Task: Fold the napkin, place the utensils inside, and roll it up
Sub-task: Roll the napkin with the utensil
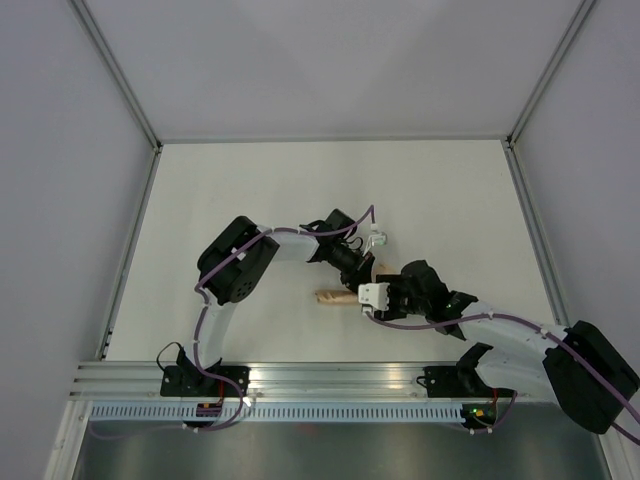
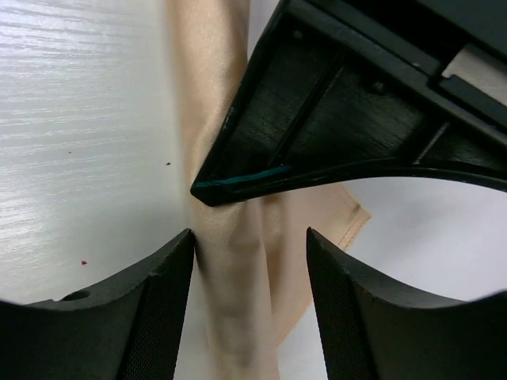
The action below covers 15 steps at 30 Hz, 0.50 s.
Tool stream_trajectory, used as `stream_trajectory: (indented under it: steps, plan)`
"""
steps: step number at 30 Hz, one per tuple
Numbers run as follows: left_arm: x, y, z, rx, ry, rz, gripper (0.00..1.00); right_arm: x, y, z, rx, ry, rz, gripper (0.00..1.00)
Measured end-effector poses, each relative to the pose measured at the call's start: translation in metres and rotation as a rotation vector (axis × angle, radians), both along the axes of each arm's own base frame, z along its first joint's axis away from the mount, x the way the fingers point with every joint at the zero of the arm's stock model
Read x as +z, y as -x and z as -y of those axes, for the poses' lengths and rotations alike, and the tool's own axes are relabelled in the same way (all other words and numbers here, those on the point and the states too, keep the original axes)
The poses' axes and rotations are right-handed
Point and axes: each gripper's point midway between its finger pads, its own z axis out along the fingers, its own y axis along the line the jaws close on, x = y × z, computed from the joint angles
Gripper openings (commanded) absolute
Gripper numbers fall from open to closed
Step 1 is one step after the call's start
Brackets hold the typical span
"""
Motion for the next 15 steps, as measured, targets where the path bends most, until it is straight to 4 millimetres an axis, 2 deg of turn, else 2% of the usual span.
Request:
stream_trajectory:
  steps: [5, 10, 12, 13, 15]
  plan:
    - [0.000, 0.007, -0.005, -0.010, -0.015, -0.051, 0.04, -0.009, 0.004, -0.004, 0.017, 0.028, -0.021, 0.60]
    - [0.000, 0.006, -0.008, -0.001, -0.022, -0.067, 0.08, -0.015, 0.007, -0.007, 0.030, 0.041, -0.059, 0.34]
    - [-0.001, 0.004, -0.009, 0.005, -0.026, -0.074, 0.14, -0.017, 0.008, -0.009, 0.036, 0.046, -0.073, 0.20]
    - [-0.001, 0.004, -0.010, 0.007, -0.027, -0.075, 0.23, -0.016, 0.008, -0.010, 0.039, 0.049, -0.073, 0.16]
    - [-0.001, 0.003, -0.011, 0.013, -0.030, -0.081, 0.31, -0.017, 0.007, -0.010, 0.042, 0.053, -0.079, 0.08]
